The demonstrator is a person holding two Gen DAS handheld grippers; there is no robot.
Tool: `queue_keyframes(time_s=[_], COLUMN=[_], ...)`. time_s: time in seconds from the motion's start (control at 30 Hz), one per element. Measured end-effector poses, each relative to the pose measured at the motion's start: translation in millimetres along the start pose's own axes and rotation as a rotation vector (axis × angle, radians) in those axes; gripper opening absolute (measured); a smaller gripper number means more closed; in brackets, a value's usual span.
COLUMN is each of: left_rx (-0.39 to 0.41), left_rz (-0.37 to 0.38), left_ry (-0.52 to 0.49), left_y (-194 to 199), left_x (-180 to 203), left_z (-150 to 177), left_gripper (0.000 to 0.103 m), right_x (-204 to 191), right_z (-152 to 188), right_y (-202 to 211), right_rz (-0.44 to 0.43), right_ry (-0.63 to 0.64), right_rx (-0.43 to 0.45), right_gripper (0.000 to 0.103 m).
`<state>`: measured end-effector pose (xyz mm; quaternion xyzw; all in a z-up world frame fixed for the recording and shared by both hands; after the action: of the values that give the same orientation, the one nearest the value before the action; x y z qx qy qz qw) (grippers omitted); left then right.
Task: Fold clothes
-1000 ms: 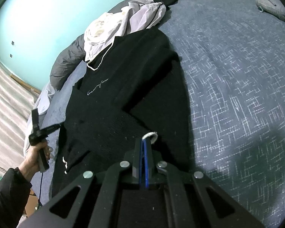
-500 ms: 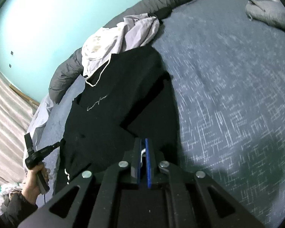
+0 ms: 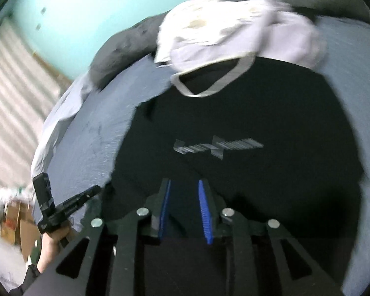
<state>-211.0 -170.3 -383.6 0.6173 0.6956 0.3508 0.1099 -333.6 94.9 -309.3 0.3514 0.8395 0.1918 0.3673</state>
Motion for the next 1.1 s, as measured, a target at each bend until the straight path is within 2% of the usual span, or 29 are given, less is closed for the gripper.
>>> queue_keyframes(time_s=[0.2, 0.4, 0.53, 0.73, 0.83, 0.9, 1.0, 1.1], left_rx=[0.007, 0.016, 0.013, 0.004, 0.006, 0.006, 0.004, 0.005], left_rz=[0.003, 0.004, 0.008, 0.005, 0.011, 0.011, 0.007, 0.008], left_ry=[0.005, 0.039, 0.060, 0.066, 0.074, 0.080, 0.094, 0.100], left_y=[2.0, -1.0, -5.2, -9.7, -10.3, -10.5, -11.9, -12.3], left_x=[-6.5, -16.0, -20.6, -23.3, -23.6, -25.6, -30.0, -30.0], left_z=[-7.0, -12.3, -12.5, -9.4, -9.6, -9.9, -9.1, -8.8], left_gripper=[0.016, 0.017, 0.017, 0.017, 0.017, 0.017, 0.017, 0.017], right_x=[-56.1, -80.6, -88.4, -90.7, -90.8, -90.9, -90.1, -93.7], right_z=[-41.0, -66.2, -73.1, -75.1, -70.4, -66.3, -65.5, -70.7], right_y=[-92.0, -159.2, -189.9, -229.2, -241.6, -248.1, -255.0, -256.9], right_rz=[-0.088, -0.091, -0.096, -0.035, -0.050, -0.042, -0.020, -0.031], right_ry=[0.116, 0.168, 0.201, 0.258, 0.266, 0.282, 0.299, 0.298], right_rx=[-0.058, -0.097, -0.115, -0.184, -0.210, -0.225, -0.229, -0.206], right_gripper=[0.029, 0.031, 0.031, 0.031, 0.031, 0.020, 0.009, 0.006])
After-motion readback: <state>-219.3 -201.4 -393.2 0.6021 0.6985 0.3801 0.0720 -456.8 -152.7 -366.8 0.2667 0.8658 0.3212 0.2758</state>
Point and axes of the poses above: each gripper's, at about its wrist camera, not at the fingertips, and y roughly against the way its jaws point, x to its right, z to its underside, the point moved 7 cm from there along -y, roughly the way its jaws point, and after that the axes turned 12 degrees about x, right-handed, at the moved point
